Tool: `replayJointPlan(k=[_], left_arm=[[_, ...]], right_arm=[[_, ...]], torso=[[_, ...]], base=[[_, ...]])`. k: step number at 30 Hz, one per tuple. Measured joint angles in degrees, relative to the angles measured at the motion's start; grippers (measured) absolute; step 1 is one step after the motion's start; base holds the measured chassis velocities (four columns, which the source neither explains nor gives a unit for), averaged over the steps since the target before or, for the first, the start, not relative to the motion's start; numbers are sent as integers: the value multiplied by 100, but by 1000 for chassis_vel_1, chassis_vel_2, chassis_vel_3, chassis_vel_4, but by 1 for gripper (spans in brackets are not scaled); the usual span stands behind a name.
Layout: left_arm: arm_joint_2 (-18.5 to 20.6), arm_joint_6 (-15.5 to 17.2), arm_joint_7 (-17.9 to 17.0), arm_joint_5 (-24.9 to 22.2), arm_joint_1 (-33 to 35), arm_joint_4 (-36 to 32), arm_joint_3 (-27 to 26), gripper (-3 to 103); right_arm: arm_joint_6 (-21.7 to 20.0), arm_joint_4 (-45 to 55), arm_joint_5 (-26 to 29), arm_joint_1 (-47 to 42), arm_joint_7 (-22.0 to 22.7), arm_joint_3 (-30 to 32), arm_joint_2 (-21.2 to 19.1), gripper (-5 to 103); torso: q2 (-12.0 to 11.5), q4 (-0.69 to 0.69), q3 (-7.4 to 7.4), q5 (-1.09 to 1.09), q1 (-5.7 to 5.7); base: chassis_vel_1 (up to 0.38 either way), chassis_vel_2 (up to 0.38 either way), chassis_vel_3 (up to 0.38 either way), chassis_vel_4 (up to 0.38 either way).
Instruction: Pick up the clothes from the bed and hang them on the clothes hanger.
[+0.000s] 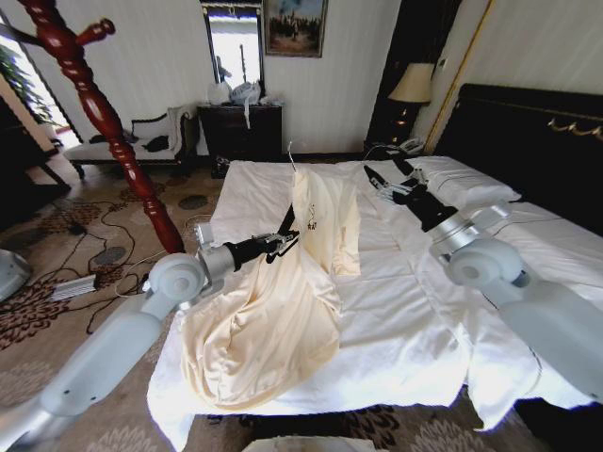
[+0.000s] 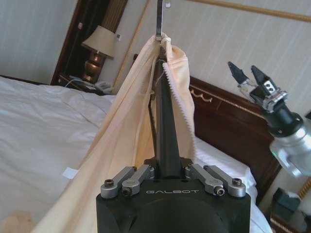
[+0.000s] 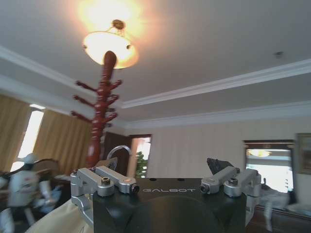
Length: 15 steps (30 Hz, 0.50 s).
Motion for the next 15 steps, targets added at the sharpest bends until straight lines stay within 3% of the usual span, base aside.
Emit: replayJointPlan(k=[1, 2, 3, 4, 5, 7, 15], left_arm=[[81, 0, 43, -8, -22, -63, 47, 21], [231, 4, 96, -36, -72, -215, 184, 21], [231, 4, 96, -36, -72, -215, 184, 21], [377, 9, 125, -49, -117, -407, 337, 21], [606, 27, 154, -55, -137, -808, 563, 21], [646, 38, 156, -85, -122, -993, 594, 21], [665, 161, 219, -123, 32, -1317, 623, 21]], right_arm=[[50, -185, 18, 34, -385, -46, -54, 100], [115, -554, 69, 60, -1113, -108, -152, 100], [115, -554, 69, 60, -1113, -108, -152, 100], [99, -911, 134, 83, -1872, -136, -199, 100], [-90, -1741, 66, 154, -3548, -145, -200, 100], [-142, -2066, -71, 148, -4046, -109, -201, 100], [-149, -2348, -417, 144, -4821, 5, -314, 100]], torso=[[0, 1, 0, 1, 0], [0, -2, 0, 1, 0], [0, -2, 0, 1, 0], [0, -5, 0, 2, 0], [0, -4, 0, 3, -1], [0, -3, 0, 4, 0], [0, -3, 0, 1, 0]], base=[[0, 0, 0, 0], [0, 0, 0, 0], [0, 0, 0, 0], [0, 0, 0, 0], [0, 0, 0, 0], [0, 0, 0, 0], [0, 0, 0, 0]])
